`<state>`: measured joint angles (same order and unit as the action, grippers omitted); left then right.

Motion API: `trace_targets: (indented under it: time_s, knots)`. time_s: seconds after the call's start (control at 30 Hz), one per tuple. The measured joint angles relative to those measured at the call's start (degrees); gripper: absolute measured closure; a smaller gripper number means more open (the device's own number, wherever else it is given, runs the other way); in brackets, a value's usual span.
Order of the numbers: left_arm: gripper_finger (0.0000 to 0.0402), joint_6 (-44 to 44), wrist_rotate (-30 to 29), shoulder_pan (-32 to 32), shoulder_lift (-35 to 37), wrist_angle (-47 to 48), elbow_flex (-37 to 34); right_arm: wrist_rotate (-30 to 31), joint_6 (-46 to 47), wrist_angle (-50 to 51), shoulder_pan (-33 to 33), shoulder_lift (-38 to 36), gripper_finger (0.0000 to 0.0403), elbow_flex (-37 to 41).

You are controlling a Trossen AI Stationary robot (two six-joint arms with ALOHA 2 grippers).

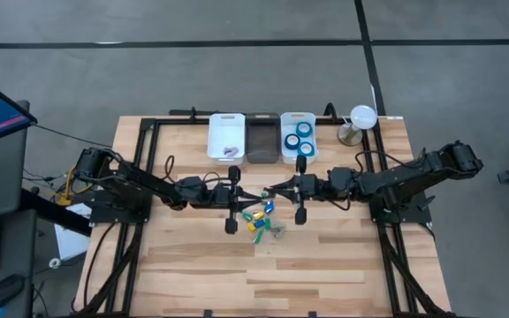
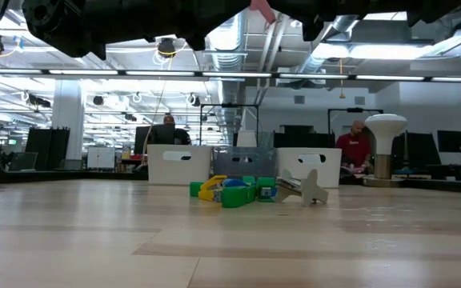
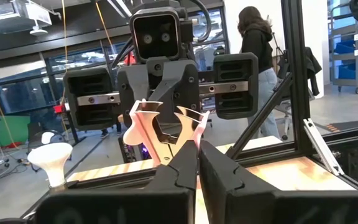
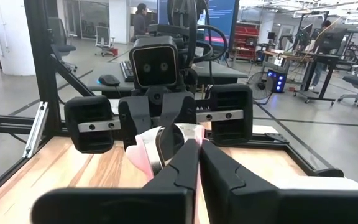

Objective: Pick and place Stapler, Stapler remover, tape
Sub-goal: Put the pink stapler remover into the left white bin

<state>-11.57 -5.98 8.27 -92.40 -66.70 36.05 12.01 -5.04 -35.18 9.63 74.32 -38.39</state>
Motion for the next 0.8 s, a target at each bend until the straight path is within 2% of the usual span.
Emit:
trace_targets:
  time_s: [0.47, 0.8]
  knots:
    - [0.0401, 0.09, 0.04, 0.0, -0.02, 0.37, 0.0, -0.1, -0.05, 1.84, 0.09, 0.01, 0.0304, 0.0]
    - [0.0401, 0.07, -1.6, -0.02, -0.02, 2.36, 0.0, 0.02, -3.0, 1.87, 0.09, 0.02, 0.029, 0.0]
